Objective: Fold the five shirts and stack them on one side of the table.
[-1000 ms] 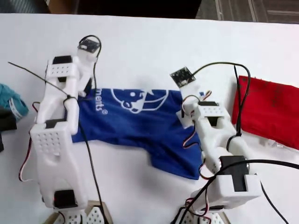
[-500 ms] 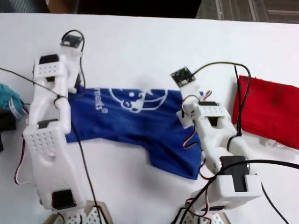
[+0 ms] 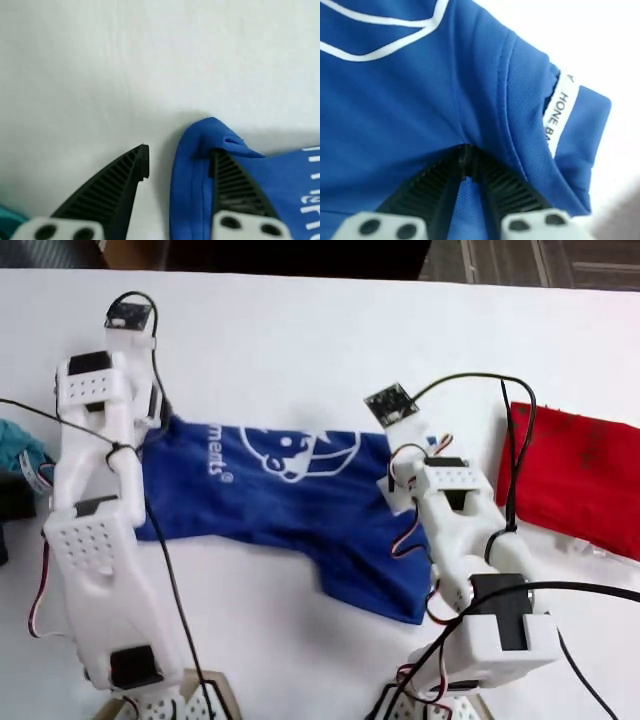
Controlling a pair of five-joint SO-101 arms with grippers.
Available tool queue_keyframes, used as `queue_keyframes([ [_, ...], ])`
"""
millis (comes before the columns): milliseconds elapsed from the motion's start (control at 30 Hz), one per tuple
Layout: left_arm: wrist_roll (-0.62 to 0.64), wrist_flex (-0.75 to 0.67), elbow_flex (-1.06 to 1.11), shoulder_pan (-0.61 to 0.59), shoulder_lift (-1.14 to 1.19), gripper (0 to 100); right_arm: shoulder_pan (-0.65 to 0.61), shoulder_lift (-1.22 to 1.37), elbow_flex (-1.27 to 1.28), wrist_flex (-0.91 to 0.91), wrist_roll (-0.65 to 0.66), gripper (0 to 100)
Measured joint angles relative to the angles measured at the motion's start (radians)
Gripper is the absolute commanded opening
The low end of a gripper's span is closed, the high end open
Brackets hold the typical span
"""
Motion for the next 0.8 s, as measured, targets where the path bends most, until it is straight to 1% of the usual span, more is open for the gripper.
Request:
queue_keyframes([
  [133,0.0,0.0,-0.002,0.0,0.008,21,0.0,0.0,0.0,0.0,0.0,2.0],
  [300,0.0,-0.017,-0.031,0.003,0.078,20,0.0,0.0,0.0,0.0,0.0,2.0],
  [367,0.0,-0.017,-0.054,0.005,0.101,14,0.0,0.0,0.0,0.0,0.0,2.0],
  [467,0.002,-0.005,-0.106,0.015,0.129,2,0.0,0.0,0.0,0.0,0.0,2.0],
  [533,0.002,0.012,-0.141,0.02,0.138,3,0.0,0.0,0.0,0.0,0.0,2.0],
  [800,0.002,0.054,-0.193,0.028,0.149,3,0.0,0.002,-0.003,0.0,0.0,2.0],
])
